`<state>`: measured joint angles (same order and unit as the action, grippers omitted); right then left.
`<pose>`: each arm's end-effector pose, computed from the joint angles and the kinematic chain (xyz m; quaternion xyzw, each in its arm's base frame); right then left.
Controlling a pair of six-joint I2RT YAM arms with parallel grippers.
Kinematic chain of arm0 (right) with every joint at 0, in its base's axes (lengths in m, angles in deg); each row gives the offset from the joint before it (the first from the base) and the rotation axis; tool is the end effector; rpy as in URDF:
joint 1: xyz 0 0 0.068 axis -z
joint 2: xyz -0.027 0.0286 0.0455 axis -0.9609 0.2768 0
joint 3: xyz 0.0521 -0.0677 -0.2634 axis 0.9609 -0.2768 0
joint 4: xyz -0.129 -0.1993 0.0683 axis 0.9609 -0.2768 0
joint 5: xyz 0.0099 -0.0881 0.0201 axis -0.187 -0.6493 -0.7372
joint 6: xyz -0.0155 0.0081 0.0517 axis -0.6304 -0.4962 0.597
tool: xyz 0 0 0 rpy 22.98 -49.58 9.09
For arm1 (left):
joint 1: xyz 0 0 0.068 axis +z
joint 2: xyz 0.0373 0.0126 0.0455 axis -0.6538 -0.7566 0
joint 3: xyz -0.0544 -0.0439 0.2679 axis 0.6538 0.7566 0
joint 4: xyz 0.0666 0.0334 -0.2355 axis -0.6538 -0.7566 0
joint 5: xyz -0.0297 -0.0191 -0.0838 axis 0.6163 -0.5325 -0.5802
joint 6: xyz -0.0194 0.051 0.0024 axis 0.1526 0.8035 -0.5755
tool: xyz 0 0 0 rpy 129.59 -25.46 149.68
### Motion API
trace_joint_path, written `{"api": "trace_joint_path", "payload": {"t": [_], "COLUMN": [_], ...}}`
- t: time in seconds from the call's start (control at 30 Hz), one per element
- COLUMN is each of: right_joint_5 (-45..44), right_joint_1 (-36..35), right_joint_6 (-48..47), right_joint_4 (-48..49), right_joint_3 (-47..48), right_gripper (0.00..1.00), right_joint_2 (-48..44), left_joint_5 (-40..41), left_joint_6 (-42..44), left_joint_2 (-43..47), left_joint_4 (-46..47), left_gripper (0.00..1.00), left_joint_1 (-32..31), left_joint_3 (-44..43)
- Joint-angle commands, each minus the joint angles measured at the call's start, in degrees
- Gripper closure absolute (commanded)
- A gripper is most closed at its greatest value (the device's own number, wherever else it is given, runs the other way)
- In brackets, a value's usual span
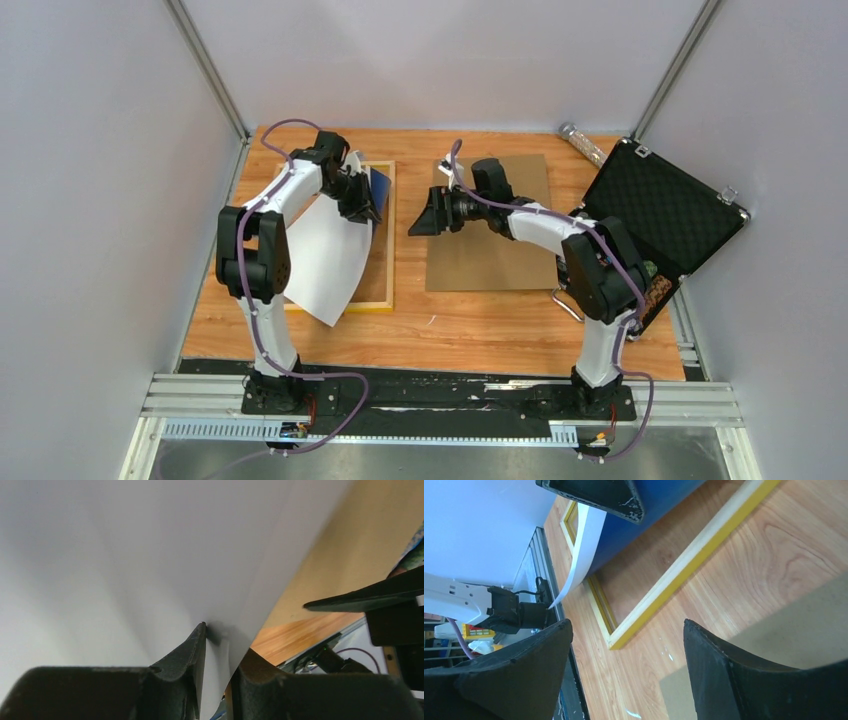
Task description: Put the photo into the frame
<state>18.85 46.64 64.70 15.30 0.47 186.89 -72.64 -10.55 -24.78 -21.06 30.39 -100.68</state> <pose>0.3455 0.2082 0.2208 -0.2171 0.8015 0.5011 0.2435 0.3821 -0.0876 0.2318 -0.0734 0.9553 -0.2729 0.0864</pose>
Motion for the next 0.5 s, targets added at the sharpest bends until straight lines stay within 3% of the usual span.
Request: {"api": "trace_joint_path", "payload": {"t": [0.0,0.47], "right_joint_5": [2.39,2.87], "right_joint_1": [-1.88,-6.55], "right_joint_6": [6.77,13.04], "right_joint_4": [8.13,6.79], "right_joint_3": [4.05,11.64], "right_gripper": [0.20,0.20], "right_joint_2": [3.65,12.96], "left_joint_5": [-5.40,-7.58], "left_joint_6": [-8.42,-21.70], "left_joint_2": [-0.92,-2.35], "left_joint_4": [8.62,26.06], "left_gripper": [0.73,0.60], "left_joint_1": [0.85,0.70], "left_joint_3": [-0.83,6.44]}}
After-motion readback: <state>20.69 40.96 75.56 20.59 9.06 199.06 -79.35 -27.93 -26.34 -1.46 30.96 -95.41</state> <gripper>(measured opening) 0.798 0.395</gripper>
